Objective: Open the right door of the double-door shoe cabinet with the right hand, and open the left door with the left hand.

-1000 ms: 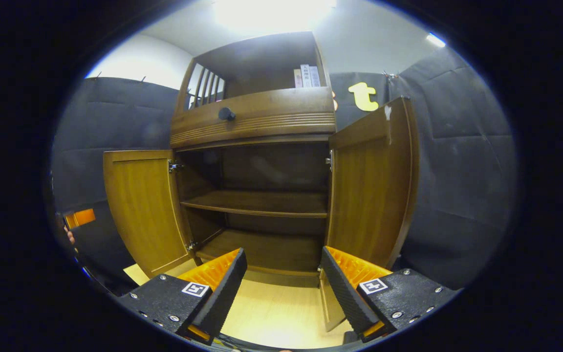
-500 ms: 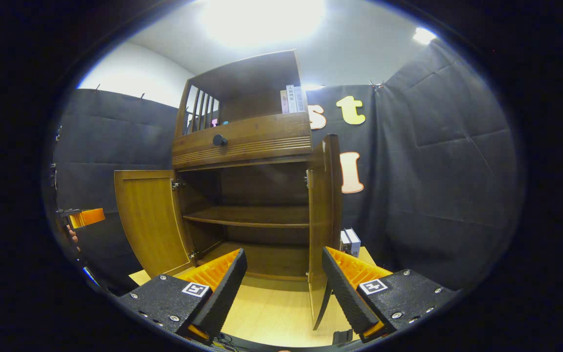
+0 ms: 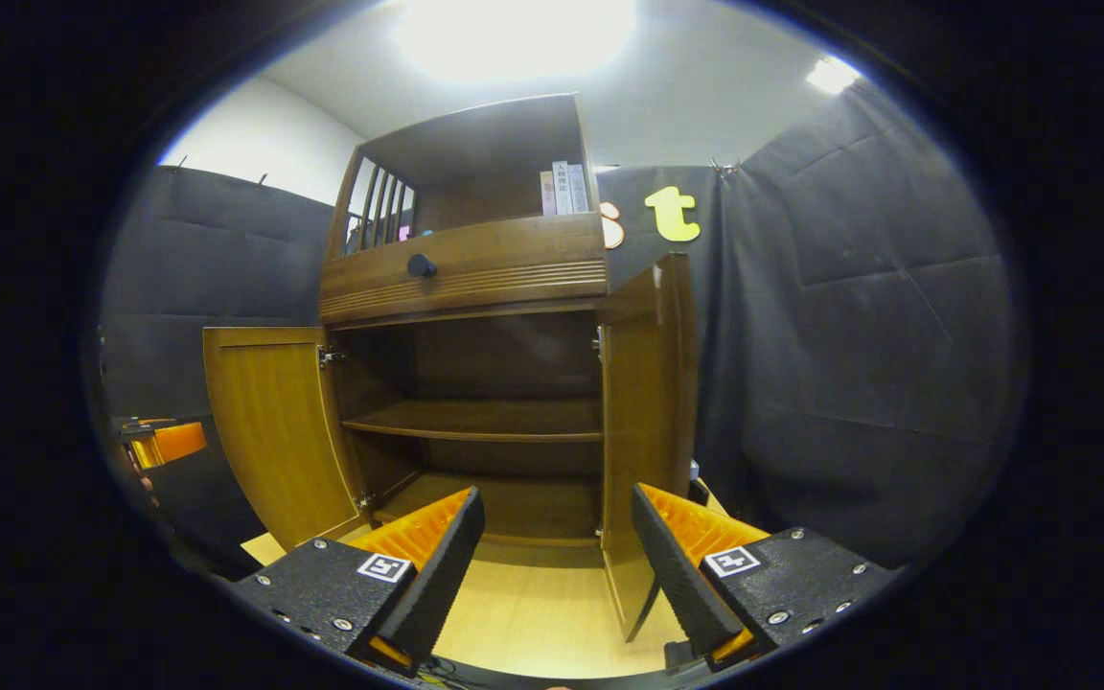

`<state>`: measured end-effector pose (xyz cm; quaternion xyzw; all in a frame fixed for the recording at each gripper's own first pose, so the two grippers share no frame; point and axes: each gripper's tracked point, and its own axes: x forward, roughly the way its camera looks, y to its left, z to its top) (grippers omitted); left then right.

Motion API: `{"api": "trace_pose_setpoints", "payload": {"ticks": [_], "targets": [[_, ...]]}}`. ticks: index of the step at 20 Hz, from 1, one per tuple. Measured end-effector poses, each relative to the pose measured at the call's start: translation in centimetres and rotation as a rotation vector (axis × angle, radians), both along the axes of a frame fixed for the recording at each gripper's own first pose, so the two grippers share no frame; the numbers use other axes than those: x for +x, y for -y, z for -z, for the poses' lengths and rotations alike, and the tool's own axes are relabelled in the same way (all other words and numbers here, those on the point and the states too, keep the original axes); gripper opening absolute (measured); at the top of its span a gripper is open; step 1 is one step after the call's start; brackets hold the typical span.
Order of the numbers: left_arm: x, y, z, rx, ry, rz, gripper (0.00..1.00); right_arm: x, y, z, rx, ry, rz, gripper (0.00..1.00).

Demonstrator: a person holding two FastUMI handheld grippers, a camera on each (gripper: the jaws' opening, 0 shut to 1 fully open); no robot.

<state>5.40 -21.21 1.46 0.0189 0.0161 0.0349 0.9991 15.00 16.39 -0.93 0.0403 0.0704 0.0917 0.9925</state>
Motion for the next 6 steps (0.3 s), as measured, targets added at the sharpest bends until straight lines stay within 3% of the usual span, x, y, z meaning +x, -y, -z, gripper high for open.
{"api": "trace_pose_setpoints", "payload": {"ticks": [1,2,3,6], "targets": [[0.6,-0.8,0.0,0.0,0.002,0.014,1.0,0.0,-0.9,-0.1,-0.001,-0.001,0.017,0.91],[1.4,-1.5,-0.3,0.004,0.015,0.031,1.0,0.2,-1.8,-0.2,0.002,0.003,0.036,0.95],[1.8,-2.0,-0.4,0.008,0.024,0.049,1.0,0.4,-3.0,-0.4,0.007,0.004,0.047,0.92],[2.7,-3.7,-0.2,0.009,0.027,0.105,1.0,0.9,-6.1,-1.0,0.013,0.006,0.07,0.95]]}}
